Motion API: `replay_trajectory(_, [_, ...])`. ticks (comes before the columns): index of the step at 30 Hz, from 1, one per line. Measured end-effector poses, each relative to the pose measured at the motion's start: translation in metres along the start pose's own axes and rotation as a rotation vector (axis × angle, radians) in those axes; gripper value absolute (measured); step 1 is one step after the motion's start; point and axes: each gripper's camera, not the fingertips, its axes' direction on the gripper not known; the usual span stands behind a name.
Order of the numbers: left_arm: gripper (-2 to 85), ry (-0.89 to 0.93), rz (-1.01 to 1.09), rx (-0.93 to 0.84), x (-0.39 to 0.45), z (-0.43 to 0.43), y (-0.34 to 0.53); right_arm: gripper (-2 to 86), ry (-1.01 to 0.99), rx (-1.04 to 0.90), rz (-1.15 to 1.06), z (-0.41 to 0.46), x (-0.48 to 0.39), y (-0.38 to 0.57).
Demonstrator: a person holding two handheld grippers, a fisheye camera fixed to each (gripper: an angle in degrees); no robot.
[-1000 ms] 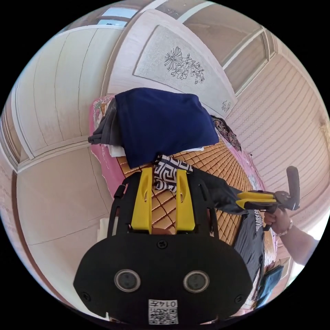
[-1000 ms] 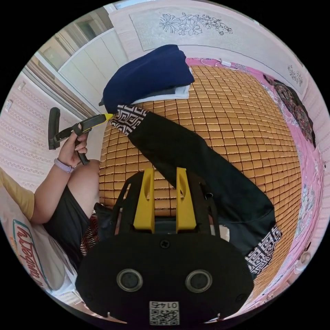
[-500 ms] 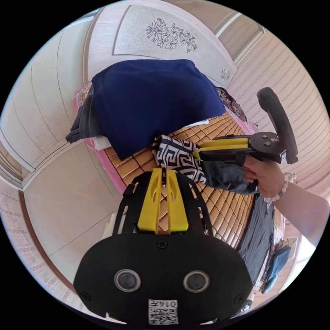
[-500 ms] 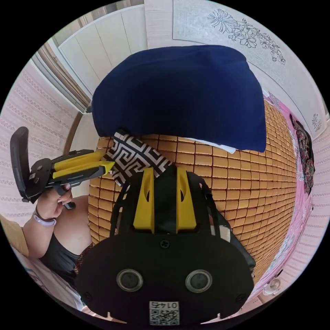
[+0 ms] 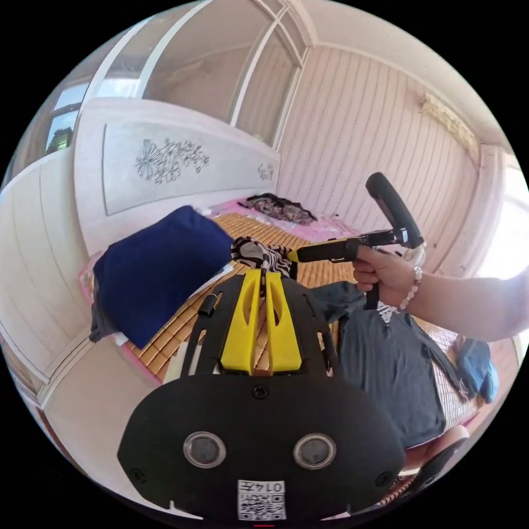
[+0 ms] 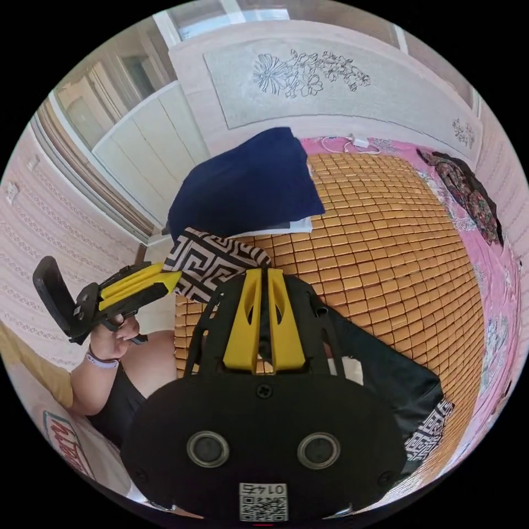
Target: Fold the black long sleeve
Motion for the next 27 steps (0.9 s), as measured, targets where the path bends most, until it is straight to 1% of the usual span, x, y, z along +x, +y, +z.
replay_trajectory(2, [-0.9,0.204,0.109,0.068,0.056,-0.01,-0.005,0.0,0.033,0.152,0.05,-0.056,0.007,0.037])
replay_trajectory(3, [-0.9,0.26,0.14,0.08,0.072,-0.012,-0.006,0.1,0.101,0.286,0.079,-0.097,0.007,0.07])
replay_trajectory(4, [-0.9,0.371,0.201,0.093,0.104,-0.016,-0.004,0.3,0.176,0.393,0.103,-0.135,0.003,0.105])
replay_trajectory(5, [-0.8,0.491,0.273,0.092,0.137,-0.02,0.001,0.4,0.206,0.421,0.114,-0.152,0.0,0.122])
replay_trajectory(6, [-0.7,0.553,0.31,0.084,0.153,-0.022,0.005,0.7,0.267,0.439,0.145,-0.181,-0.008,0.156])
replay_trajectory(8, [-0.3,0.773,0.44,-0.006,0.213,-0.023,0.03,1.1,0.352,0.435,0.19,-0.217,-0.022,0.208])
replay_trajectory(9, [0.1,0.81,0.466,-0.043,0.226,-0.021,0.039,1.4,0.393,0.408,0.235,-0.234,-0.032,0.244])
replay_trajectory(11, [2.0,0.888,0.53,-0.261,0.273,0.001,0.084,2.1,0.422,0.34,0.368,-0.248,-0.04,0.3])
replay_trajectory(12, [2.7,0.897,0.542,-0.318,0.283,0.007,0.097,2.7,0.428,0.267,0.483,-0.247,-0.04,0.339])
replay_trajectory(13, [3.7,0.901,0.575,-0.443,0.3,0.02,0.121,3.3,0.438,0.141,0.596,-0.239,-0.039,0.378])
replay_trajectory(14, [4.5,0.897,0.608,-0.544,0.313,0.03,0.143,3.7,0.443,0.073,0.657,-0.233,-0.039,0.397])
replay_trajectory(15, [4.7,0.892,0.623,-0.583,0.319,0.034,0.153,4.6,0.44,-0.037,0.771,-0.222,-0.039,0.433])
replay_trajectory(16, [5.0,0.877,0.662,-0.651,0.33,0.041,0.171,5.6,0.416,-0.094,0.855,-0.215,-0.041,0.463])
replay_trajectory(18, [5.5,0.852,0.716,-0.715,0.345,0.048,0.193,6.6,0.349,-0.092,0.945,-0.21,-0.047,0.496])
replay_trajectory(21, [6.5,0.806,0.792,-0.782,0.37,0.061,0.219,7.1,0.289,-0.001,1.029,-0.213,-0.051,0.523])
replay_trajectory(24, [7.2,0.78,0.86,-0.807,0.398,0.074,0.237,7.3,0.306,0.05,1.057,-0.216,-0.051,0.536])
replay_trajectory(27, [8.4,0.749,0.921,-0.829,0.429,0.089,0.255,7.4,0.322,0.03,1.05,-0.211,-0.049,0.541])
